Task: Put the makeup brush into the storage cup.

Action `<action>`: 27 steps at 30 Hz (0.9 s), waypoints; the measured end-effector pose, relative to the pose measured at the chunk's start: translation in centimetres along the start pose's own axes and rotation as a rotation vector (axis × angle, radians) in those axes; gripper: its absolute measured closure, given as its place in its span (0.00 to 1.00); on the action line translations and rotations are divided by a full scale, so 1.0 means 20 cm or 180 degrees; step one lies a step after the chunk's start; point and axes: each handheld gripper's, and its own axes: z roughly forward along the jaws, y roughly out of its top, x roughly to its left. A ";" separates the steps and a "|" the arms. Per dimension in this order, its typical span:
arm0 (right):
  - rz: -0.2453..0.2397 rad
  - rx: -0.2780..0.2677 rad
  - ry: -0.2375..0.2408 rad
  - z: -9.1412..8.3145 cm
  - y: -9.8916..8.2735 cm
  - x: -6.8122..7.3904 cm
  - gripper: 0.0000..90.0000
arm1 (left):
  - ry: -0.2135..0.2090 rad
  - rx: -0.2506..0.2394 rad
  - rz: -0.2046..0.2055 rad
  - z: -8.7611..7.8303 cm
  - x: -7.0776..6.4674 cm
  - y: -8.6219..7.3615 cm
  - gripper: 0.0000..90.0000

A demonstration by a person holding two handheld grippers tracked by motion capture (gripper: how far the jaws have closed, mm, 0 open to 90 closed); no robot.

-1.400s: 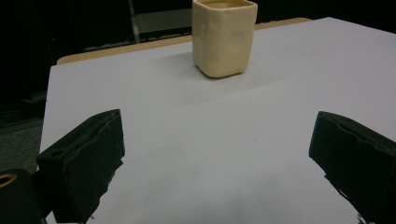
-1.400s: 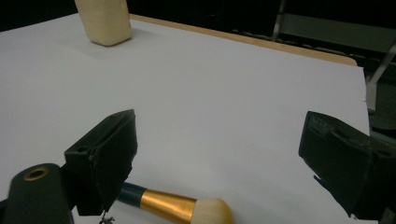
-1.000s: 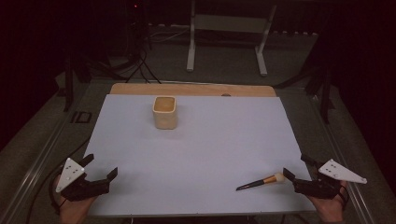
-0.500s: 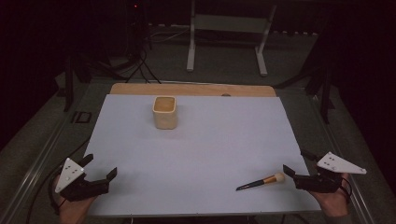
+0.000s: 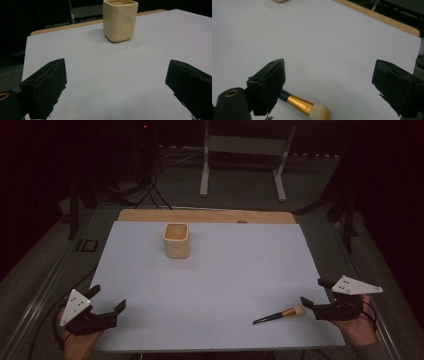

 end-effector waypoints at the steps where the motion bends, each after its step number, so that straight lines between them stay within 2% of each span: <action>1: -0.0015 0.0044 0.0009 0.00 0.01 0.00 0.13 | 0.0002 0.0000 0.0001 0.00 0.00 0.00 0.05; 8: -0.0120 0.0373 0.0135 0.04 0.04 -0.02 0.13 | -0.0005 0.0005 0.0006 0.00 0.00 0.00 0.05; 22: -0.0477 0.0744 0.0362 0.06 0.10 0.00 0.13 | -0.0023 0.0027 0.0019 0.00 -0.01 0.00 0.05; 27: -0.0540 0.0806 0.0410 0.08 0.12 0.00 0.13 | -0.0028 0.0015 0.0019 0.00 -0.01 0.00 0.05</action>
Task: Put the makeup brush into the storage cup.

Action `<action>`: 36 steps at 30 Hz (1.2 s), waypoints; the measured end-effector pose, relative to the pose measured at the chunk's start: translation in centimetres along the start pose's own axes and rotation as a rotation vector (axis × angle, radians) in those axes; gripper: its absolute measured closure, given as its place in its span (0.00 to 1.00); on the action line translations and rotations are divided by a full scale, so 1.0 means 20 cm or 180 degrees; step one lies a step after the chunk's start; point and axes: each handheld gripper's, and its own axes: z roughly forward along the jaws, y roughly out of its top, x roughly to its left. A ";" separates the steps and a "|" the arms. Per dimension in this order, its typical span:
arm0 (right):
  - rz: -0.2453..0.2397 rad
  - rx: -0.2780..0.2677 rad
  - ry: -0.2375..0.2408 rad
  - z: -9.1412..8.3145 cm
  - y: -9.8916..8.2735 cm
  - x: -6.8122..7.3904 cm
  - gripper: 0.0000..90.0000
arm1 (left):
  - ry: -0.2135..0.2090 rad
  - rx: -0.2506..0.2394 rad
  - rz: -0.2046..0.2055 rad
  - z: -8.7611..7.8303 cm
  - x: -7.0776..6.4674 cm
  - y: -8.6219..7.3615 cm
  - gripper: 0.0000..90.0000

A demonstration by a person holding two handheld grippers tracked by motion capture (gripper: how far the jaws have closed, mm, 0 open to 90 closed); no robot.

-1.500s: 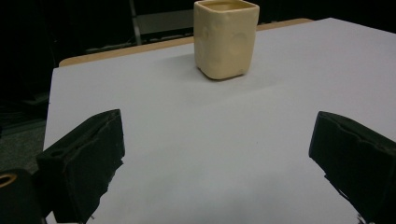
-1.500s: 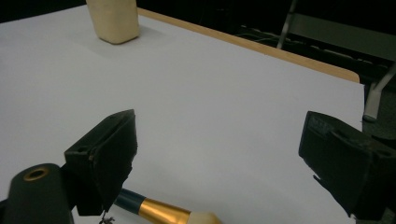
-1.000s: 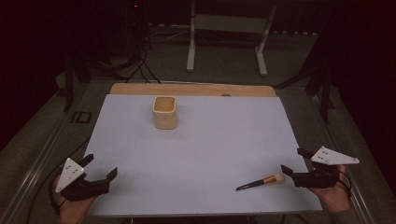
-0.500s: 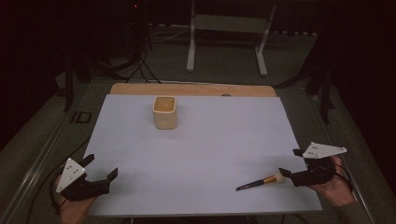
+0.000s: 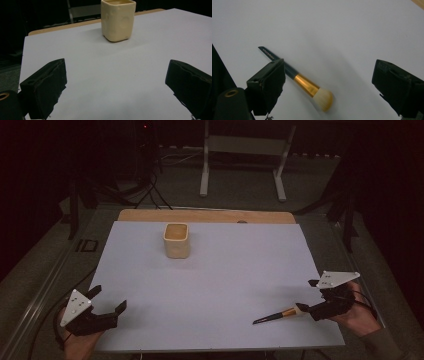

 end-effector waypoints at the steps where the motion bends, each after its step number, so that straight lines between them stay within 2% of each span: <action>1: -0.0005 0.0014 0.0014 0.00 0.00 0.00 0.13 | 0.0004 0.0002 -0.0004 0.00 0.00 0.00 0.05; 20: -0.0099 0.0223 0.0132 0.02 0.02 -0.01 0.13 | -0.0002 0.0004 0.0001 0.00 0.00 0.00 0.05; 22: -0.0140 0.0310 0.0179 0.02 0.03 -0.01 0.13 | 0.0000 0.0005 -0.0005 0.00 0.00 0.00 0.05; 31: -0.0300 0.0506 0.0270 0.04 0.08 -0.01 0.13 | -0.0020 0.0001 -0.0011 0.00 0.00 0.00 0.06; 36: -0.0442 0.0672 0.0307 0.04 0.11 -0.01 0.15 | -0.0023 0.0019 -0.0002 0.00 0.00 0.00 0.06</action>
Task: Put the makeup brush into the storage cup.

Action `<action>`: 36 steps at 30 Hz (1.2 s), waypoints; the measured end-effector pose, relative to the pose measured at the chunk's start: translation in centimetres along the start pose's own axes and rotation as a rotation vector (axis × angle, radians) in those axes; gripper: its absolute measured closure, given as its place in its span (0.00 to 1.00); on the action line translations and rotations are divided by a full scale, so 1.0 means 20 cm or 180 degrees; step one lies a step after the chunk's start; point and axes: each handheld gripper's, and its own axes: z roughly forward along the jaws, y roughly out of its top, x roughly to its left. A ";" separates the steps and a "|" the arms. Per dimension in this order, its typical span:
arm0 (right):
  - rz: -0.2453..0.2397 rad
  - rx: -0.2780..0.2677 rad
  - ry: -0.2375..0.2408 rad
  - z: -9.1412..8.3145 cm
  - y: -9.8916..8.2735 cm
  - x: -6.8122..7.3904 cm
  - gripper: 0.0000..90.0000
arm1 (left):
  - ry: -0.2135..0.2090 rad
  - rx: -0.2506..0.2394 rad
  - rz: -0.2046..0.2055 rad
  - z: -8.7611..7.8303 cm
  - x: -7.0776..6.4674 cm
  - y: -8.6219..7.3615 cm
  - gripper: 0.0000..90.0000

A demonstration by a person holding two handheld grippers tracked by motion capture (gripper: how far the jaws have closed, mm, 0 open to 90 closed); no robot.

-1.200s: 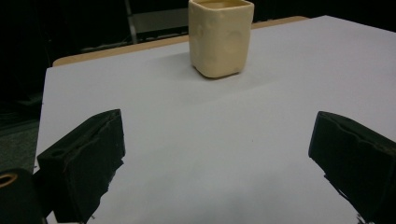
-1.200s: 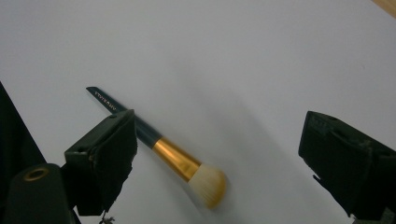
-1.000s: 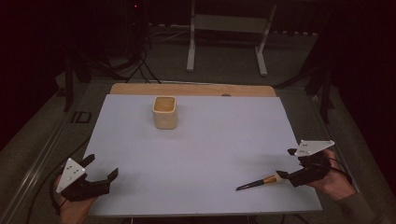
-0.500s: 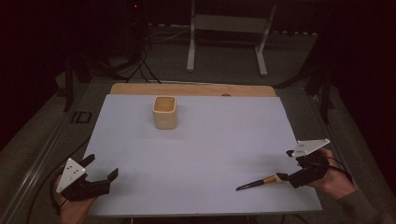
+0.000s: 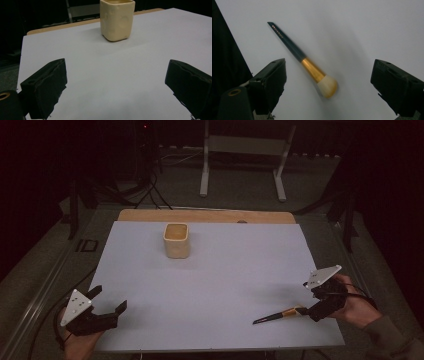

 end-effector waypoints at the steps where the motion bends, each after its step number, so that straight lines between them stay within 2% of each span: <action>1: -0.0009 0.0032 0.0014 0.00 0.01 0.00 0.15 | 0.0000 0.0001 -0.0001 0.00 0.00 0.00 0.06; 15: -0.0294 0.0484 0.0155 -0.01 0.08 -0.04 0.16 | -0.0025 0.0003 0.0006 0.00 0.00 0.00 0.06; 20: -0.0334 0.0503 0.0135 -0.01 0.09 -0.04 0.16 | -0.0024 0.0005 0.0007 0.00 0.00 0.00 0.06; 25: -0.0310 0.0485 0.0137 -0.01 0.08 -0.04 0.16 | -0.0026 0.0004 0.0007 0.00 0.00 0.00 0.06; 36: -0.0339 0.0532 0.0167 0.04 0.07 -0.04 0.17 | -0.0012 -0.0004 0.0017 0.00 0.00 0.00 0.06</action>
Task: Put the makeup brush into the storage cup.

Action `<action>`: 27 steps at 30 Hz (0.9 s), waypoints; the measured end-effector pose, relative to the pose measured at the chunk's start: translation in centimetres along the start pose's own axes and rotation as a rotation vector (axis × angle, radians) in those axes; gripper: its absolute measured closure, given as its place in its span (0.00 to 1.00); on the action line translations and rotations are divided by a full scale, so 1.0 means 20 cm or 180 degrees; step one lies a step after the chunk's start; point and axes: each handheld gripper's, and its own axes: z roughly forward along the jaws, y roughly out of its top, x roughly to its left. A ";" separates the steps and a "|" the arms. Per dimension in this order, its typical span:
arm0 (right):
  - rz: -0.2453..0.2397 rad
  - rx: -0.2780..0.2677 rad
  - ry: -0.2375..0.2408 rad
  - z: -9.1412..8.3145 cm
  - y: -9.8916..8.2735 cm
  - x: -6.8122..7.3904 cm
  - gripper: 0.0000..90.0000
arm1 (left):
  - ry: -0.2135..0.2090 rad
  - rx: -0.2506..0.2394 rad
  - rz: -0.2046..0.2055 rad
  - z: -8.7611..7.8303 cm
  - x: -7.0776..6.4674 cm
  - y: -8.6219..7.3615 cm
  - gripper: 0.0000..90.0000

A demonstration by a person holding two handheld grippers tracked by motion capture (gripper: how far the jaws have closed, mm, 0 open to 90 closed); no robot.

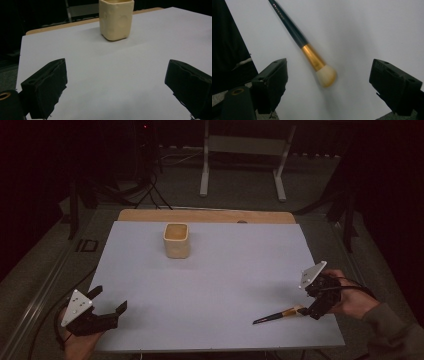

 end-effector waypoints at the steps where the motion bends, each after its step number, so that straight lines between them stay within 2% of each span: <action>1: -0.0001 -0.0003 0.0008 0.01 0.00 0.00 0.17 | -0.0001 -0.0003 -0.0005 0.00 0.00 0.00 0.06; 19: -0.0088 0.0155 0.0074 0.11 0.02 0.02 0.18 | -0.0008 0.0003 -0.0001 0.00 0.00 0.00 0.06; 27: -0.0174 0.0270 0.0118 0.19 0.02 0.04 0.21 | -0.0011 -0.0001 -0.0005 0.00 0.00 0.00 0.07</action>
